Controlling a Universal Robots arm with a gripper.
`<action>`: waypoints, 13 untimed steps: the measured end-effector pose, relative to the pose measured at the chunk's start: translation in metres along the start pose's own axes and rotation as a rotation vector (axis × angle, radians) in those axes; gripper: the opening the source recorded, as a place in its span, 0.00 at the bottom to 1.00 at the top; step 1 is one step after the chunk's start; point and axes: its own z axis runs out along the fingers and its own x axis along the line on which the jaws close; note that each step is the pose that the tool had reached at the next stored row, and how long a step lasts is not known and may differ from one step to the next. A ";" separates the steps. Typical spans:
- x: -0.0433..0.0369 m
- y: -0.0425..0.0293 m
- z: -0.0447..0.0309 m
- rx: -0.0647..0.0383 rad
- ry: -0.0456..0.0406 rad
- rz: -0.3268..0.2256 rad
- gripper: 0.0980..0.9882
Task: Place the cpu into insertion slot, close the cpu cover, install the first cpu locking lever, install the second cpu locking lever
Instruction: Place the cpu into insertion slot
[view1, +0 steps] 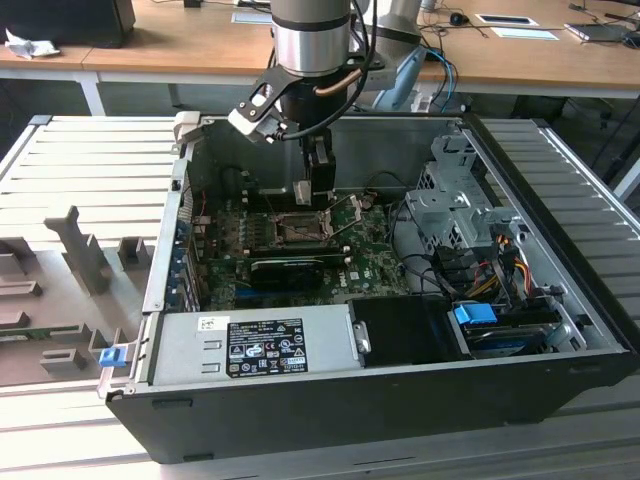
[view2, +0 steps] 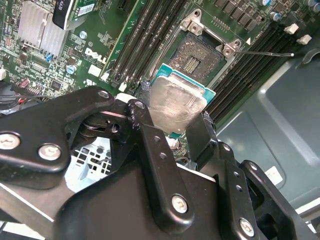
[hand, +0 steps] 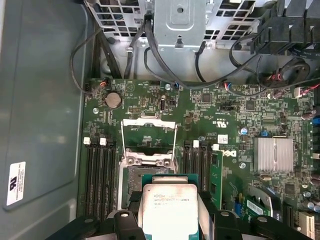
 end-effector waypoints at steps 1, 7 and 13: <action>0.0000 -0.0001 0.0007 0.000 0.0000 0.000 0.48; 0.0024 -0.0006 0.0076 0.000 0.0000 0.000 0.48; 0.0054 -0.0016 0.0180 0.001 -0.0058 0.000 0.48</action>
